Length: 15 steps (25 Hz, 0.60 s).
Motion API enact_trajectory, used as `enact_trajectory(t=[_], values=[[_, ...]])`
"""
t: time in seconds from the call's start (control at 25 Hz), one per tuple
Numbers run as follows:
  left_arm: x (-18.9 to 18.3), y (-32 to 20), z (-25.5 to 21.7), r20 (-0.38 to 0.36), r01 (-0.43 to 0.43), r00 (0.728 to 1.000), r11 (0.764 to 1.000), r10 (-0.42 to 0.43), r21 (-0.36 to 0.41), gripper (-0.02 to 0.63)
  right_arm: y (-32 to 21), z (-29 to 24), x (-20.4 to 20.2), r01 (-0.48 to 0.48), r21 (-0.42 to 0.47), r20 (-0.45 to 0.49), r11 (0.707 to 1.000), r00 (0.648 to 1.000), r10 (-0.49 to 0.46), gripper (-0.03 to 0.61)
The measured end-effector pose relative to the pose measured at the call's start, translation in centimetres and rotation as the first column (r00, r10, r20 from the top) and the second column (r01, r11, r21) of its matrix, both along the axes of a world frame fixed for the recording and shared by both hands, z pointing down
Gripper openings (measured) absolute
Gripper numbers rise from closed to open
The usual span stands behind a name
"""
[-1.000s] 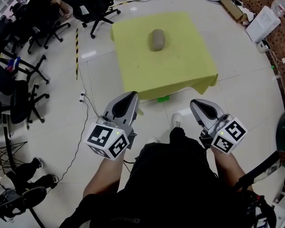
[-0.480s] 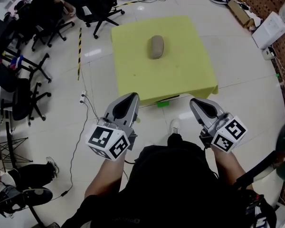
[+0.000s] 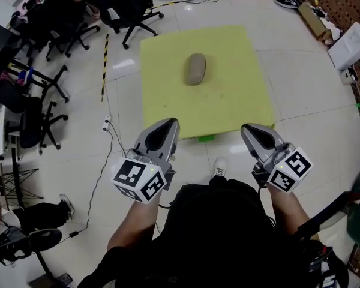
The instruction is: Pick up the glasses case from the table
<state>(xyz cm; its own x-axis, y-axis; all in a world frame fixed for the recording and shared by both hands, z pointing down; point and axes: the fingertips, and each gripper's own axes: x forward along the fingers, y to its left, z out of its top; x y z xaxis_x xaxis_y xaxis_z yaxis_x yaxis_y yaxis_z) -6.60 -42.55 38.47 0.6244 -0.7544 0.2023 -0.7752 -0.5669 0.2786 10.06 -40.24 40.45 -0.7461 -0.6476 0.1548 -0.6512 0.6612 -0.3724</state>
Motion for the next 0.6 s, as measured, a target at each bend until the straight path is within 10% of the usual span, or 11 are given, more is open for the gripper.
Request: enact_trajectory(t=[0.6], values=[[3.0,-3.3,-0.6,-0.001,0.152,0.988,0.987,-0.152,-0.053,0.008,-4.6,0.8,3.0,0.162,-0.017,0.057,0.987,0.985,-0.161,0.002]])
